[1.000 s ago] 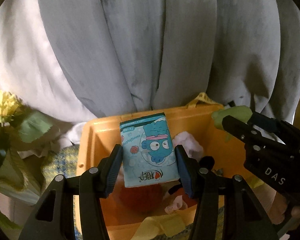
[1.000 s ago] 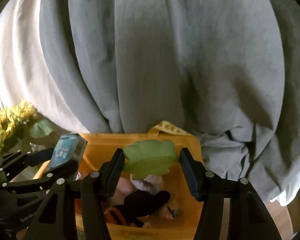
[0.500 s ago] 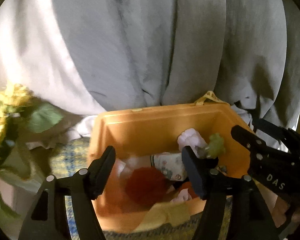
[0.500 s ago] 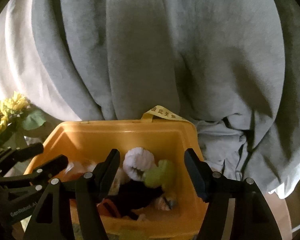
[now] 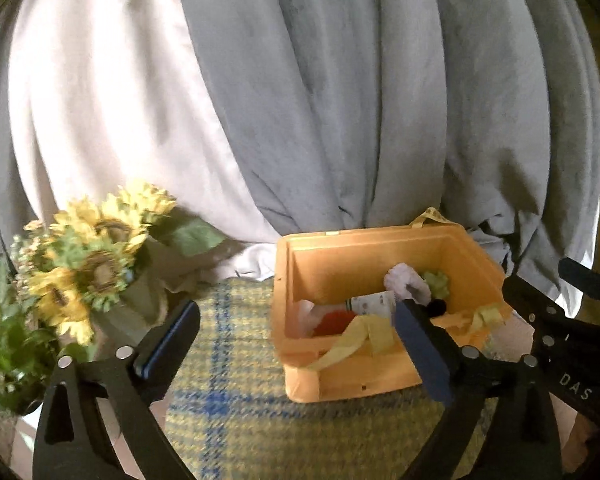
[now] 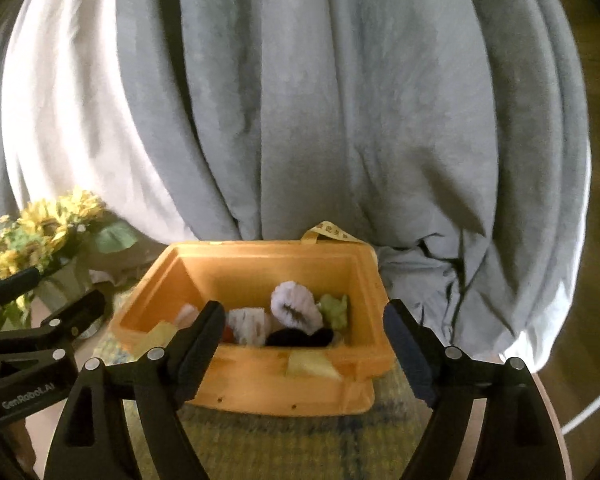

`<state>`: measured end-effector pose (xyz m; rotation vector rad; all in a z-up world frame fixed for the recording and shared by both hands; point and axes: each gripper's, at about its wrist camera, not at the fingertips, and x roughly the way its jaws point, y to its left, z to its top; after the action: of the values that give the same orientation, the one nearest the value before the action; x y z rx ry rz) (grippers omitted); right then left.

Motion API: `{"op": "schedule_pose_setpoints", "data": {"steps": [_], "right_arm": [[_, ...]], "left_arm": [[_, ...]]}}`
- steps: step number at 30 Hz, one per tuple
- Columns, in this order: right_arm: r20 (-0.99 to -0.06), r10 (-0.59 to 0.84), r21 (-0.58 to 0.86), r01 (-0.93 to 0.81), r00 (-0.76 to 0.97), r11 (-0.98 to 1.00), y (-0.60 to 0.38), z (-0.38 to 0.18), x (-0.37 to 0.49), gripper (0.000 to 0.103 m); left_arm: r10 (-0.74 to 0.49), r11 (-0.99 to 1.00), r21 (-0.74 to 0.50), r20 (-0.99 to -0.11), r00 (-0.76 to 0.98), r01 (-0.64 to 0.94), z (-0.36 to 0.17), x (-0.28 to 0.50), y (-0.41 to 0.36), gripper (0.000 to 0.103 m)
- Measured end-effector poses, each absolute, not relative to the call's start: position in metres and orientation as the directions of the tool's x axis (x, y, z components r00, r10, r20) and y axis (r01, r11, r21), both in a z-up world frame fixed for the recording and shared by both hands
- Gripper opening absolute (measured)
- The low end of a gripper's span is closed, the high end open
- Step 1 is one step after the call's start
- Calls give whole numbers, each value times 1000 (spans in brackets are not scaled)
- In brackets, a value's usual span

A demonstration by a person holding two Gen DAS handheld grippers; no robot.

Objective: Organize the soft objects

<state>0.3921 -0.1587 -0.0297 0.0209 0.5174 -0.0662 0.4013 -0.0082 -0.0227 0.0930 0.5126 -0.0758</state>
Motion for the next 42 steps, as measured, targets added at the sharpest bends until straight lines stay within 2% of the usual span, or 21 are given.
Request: {"op": "schedule_pose_setpoints", "data": {"steps": [8,13,17,28,42], "right_arm": [[-466,-88,25,113,881,993,-145,-22,323,85],[-452,-123,28,152,884,988,-134,-18,279,86],[-427,-140,27,167,893,986,-129,-11,246,90],[-381,-123,18,140,916,990,-136,6,161,93],[-389,-113,7,126,914,992,-142,8,69,94]], "left_arm": [[-86,986,91,-435,896,139,-10,333,9,103],[-117,981,91,-429,895,172,-7,297,15,103],[-115,981,97,-414,903,169,-3,264,16,103],[-87,988,85,-378,922,128,6,174,17,103],[-76,991,80,-350,934,111,3,82,20,103]]}}
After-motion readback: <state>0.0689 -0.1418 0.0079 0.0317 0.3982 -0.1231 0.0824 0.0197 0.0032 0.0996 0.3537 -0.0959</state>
